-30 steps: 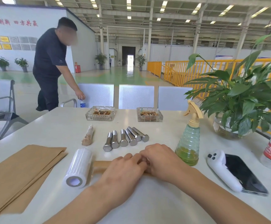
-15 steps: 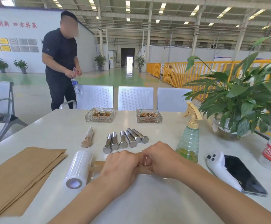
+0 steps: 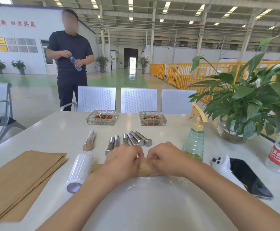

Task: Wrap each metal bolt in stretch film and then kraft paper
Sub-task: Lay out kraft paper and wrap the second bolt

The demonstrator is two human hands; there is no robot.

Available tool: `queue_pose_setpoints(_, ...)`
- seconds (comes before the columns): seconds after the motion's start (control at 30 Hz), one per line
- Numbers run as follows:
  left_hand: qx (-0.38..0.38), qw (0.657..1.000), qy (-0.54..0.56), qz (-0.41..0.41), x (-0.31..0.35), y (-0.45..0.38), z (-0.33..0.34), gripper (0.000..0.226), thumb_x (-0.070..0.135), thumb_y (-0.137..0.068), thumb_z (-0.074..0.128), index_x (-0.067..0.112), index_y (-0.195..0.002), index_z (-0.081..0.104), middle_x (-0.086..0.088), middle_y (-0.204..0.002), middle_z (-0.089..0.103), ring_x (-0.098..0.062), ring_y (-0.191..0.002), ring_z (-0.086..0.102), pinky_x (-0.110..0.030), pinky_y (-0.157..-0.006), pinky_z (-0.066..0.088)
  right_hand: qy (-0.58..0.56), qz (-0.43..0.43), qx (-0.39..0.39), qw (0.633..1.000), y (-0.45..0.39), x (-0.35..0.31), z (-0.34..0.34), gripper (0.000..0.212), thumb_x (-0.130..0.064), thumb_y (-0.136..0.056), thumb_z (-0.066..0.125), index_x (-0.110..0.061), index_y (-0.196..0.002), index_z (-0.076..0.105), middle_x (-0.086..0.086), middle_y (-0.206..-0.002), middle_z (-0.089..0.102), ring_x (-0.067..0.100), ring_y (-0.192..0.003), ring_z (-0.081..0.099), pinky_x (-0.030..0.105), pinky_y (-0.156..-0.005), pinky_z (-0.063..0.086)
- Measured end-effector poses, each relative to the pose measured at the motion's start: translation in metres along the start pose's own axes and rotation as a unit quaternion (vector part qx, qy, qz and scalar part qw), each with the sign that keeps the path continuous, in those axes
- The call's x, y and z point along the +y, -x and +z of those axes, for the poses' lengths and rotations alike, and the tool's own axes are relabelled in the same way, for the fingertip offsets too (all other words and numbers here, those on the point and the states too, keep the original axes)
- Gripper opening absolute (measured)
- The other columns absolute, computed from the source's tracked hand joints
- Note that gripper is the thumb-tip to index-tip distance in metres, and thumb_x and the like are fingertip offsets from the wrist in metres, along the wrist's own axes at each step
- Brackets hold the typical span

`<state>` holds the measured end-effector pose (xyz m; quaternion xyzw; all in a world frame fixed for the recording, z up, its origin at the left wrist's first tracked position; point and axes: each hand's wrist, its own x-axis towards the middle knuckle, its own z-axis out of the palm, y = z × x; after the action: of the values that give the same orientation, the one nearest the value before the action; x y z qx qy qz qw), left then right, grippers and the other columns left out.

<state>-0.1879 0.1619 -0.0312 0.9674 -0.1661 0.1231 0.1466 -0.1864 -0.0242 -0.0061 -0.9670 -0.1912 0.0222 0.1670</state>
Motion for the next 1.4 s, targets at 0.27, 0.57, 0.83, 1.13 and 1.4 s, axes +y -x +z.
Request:
queue_pose_setpoints(0.27,-0.062,0.998,-0.011,-0.018,-0.019,-0.007,-0.009,0.019,0.023,-0.090,0.056,0.039,-0.095,0.064,0.012,-0.089,0.070,-0.017,-0.096,0.063,-0.030,-0.072,0.046,-0.008,0.020,0.037,0.999,-0.010,0.002,0.018,0.021,-0.017,-0.093,0.058,-0.035,-0.086,0.067,-0.005,-0.092,0.070,0.016,-0.092,0.064,0.033,-0.081,0.055)
queue_pose_setpoints(0.57,-0.030,0.982,-0.143,0.117,-0.018,-0.009,-0.009,0.022,0.028,-0.088,0.059,0.036,-0.100,0.075,0.010,-0.109,0.061,-0.018,-0.109,0.049,-0.030,-0.089,0.033,0.126,-0.047,0.135,0.982,-0.011,0.001,0.030,0.012,-0.029,-0.094,0.060,-0.035,-0.104,0.065,-0.012,-0.104,0.047,0.019,-0.111,0.046,0.036,-0.091,0.034)
queue_pose_setpoints(0.83,-0.122,0.971,-0.164,0.126,-0.020,-0.003,-0.012,0.033,0.056,-0.086,0.051,0.026,-0.079,0.063,0.001,-0.080,0.055,-0.030,-0.087,0.059,-0.037,-0.083,0.050,0.154,-0.056,0.128,0.978,-0.001,-0.006,0.036,0.031,-0.016,-0.094,0.047,-0.031,-0.107,0.071,-0.003,-0.107,0.062,0.026,-0.097,0.060,0.033,-0.073,0.028)
queue_pose_setpoints(1.13,-0.093,0.976,-0.153,0.122,-0.020,-0.001,0.004,0.018,0.038,-0.092,0.055,0.027,-0.103,0.065,-0.005,-0.103,0.065,-0.031,-0.103,0.059,-0.037,-0.075,0.044,0.140,-0.065,0.089,0.984,0.010,-0.004,0.036,0.031,-0.029,-0.090,0.049,-0.032,-0.111,0.071,-0.009,-0.099,0.060,0.019,-0.094,0.044,0.035,-0.081,0.031)
queue_pose_setpoints(1.4,-0.010,0.957,-0.218,0.193,-0.021,0.020,0.007,0.015,0.026,-0.096,0.049,0.020,-0.109,0.047,-0.002,-0.110,0.054,-0.026,-0.107,0.051,-0.035,-0.089,0.036,0.152,-0.075,0.065,0.983,0.010,-0.002,0.028,0.028,-0.030,-0.091,0.055,-0.036,-0.117,0.063,-0.010,-0.105,0.062,0.020,-0.106,0.048,0.036,-0.090,0.037)
